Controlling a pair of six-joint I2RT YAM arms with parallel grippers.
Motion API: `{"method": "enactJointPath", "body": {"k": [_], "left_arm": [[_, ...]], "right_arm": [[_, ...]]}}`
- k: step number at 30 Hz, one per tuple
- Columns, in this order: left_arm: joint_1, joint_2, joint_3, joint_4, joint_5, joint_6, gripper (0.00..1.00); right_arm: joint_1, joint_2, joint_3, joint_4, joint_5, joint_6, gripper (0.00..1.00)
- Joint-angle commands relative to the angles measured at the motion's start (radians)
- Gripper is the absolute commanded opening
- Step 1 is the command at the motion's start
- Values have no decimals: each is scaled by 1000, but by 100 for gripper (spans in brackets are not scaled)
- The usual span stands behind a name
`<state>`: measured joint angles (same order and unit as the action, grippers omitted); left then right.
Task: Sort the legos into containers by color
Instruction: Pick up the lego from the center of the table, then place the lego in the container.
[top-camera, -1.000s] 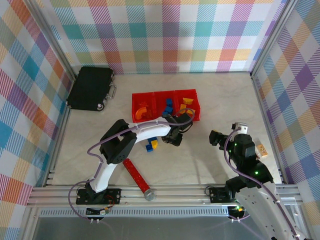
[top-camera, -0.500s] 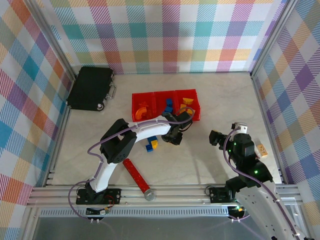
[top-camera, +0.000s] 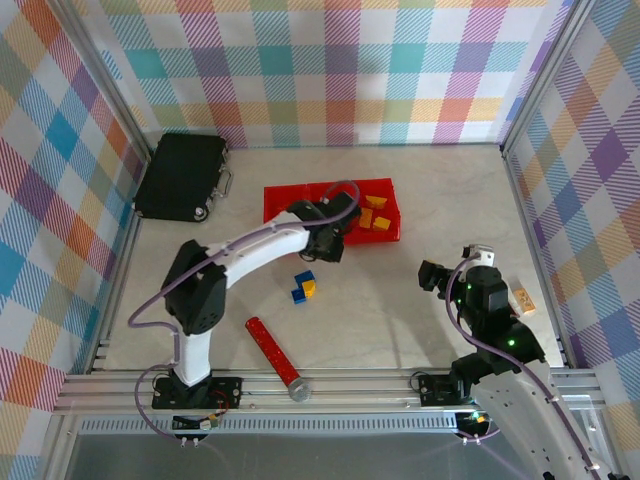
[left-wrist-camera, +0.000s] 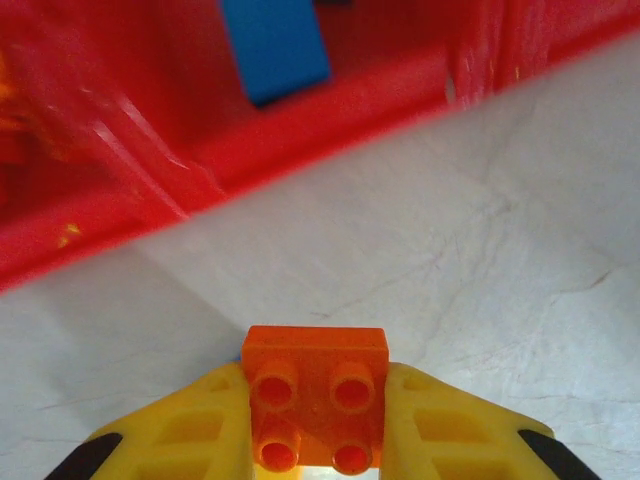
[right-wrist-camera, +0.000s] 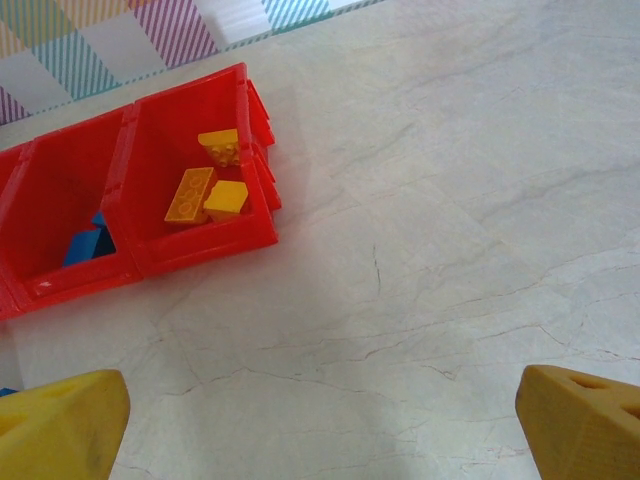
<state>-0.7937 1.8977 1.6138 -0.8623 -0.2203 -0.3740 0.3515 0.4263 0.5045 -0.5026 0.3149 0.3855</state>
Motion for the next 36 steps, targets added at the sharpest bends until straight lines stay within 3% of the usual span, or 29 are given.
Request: {"method": "enactJointPath", "body": {"k": [1, 6, 12, 21, 28, 31, 36], "left_arm": [[87, -71, -5, -30, -31, 8, 25], [211, -70, 31, -21, -16, 14, 26], [313, 36, 153, -17, 5, 41, 26], [365, 249, 378, -35, 18, 89, 29], [388, 326, 431, -28, 47, 91, 32], [392, 336, 430, -20, 70, 99, 39], [392, 305, 391, 16, 95, 136, 67]], "right_arm": [[-8, 16, -9, 1, 12, 13, 99], [-8, 23, -4, 2, 9, 10, 99], [-9, 29, -11, -1, 13, 9, 99], [-9, 32, -16, 1, 20, 3, 99], [-10, 32, -14, 3, 27, -3, 99], [-10, 38, -16, 7, 24, -4, 99], [-10, 41, -16, 4, 23, -4, 99]]}}
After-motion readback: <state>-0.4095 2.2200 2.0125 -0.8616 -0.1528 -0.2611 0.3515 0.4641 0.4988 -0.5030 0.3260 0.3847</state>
